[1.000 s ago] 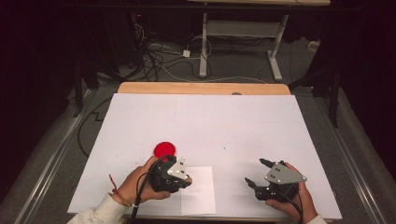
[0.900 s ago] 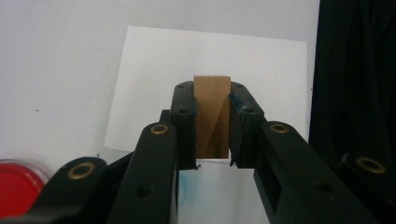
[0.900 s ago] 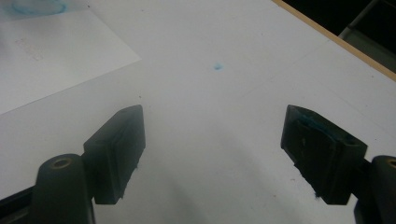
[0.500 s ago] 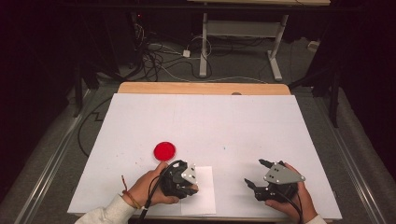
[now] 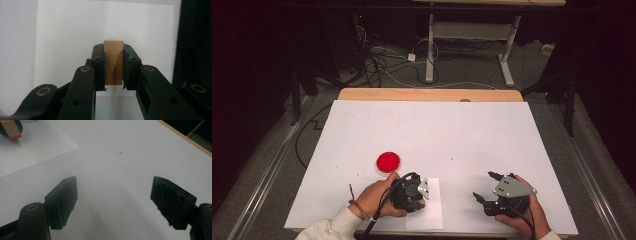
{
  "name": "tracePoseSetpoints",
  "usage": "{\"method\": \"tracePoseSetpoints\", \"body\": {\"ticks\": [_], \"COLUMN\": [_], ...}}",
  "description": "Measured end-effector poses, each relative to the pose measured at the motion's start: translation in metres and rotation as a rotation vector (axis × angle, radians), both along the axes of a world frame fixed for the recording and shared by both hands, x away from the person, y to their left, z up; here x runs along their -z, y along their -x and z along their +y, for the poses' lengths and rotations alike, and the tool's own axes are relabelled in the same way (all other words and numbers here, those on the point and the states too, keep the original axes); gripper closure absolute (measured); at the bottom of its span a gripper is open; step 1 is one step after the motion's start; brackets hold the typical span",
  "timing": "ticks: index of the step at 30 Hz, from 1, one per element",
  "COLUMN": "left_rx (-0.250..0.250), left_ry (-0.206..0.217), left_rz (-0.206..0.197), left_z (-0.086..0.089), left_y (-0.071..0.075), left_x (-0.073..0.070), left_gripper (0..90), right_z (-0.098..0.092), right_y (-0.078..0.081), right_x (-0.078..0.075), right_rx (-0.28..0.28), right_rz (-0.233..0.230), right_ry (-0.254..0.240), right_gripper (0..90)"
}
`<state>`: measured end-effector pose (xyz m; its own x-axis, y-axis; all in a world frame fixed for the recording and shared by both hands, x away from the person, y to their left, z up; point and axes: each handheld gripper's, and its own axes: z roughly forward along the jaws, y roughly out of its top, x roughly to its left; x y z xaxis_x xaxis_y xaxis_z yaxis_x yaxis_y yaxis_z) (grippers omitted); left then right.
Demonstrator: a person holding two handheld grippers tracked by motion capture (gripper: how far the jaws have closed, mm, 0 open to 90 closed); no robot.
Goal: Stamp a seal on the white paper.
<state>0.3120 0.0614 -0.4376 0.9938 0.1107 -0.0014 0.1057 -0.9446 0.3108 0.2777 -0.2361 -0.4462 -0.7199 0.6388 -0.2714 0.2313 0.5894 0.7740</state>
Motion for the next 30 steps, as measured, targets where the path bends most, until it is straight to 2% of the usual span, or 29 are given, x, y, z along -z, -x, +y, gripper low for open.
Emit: {"method": "tracePoseSetpoints", "body": {"ticks": [7,10,14,19,21,23,30], "left_rx": [0.027,0.021,0.041,0.048,0.045,0.038,0.055], "left_ry": [-0.019,-0.021,-0.059,-0.146,-0.162,-0.16,-0.192], "left_rz": [0.022,0.022,0.013,0.018,0.022,0.031,0.026], "left_z": [-0.006,-0.008,-0.013,-0.025,-0.028,-0.028,-0.032], "left_y": [-0.006,-0.007,-0.007,-0.008,-0.007,-0.008,-0.008], "left_x": [0.005,0.006,0.005,0.003,0.003,0.003,0.002], "left_gripper": [73.3,73.3,73.4,73.5,73.5,73.5,73.5], "right_z": [0.0,0.0,0.0,0.001,0.002,0.002,0.002], "right_y": [0.0,-0.001,0.0,0.0,0.0,0.0,0.0], "right_x": [0.001,0.001,0.002,0.002,0.002,0.002,0.002], "right_rx": [-0.001,-0.004,-0.002,0.002,-0.003,-0.004,-0.003], "right_rz": [0.006,0.01,0.012,0.015,0.017,0.016,0.014], "right_ry": [0.007,0.012,0.014,0.016,0.016,0.018,0.018], "right_gripper": [22.4,22.5,22.5,22.6,22.6,22.7,22.9]}}
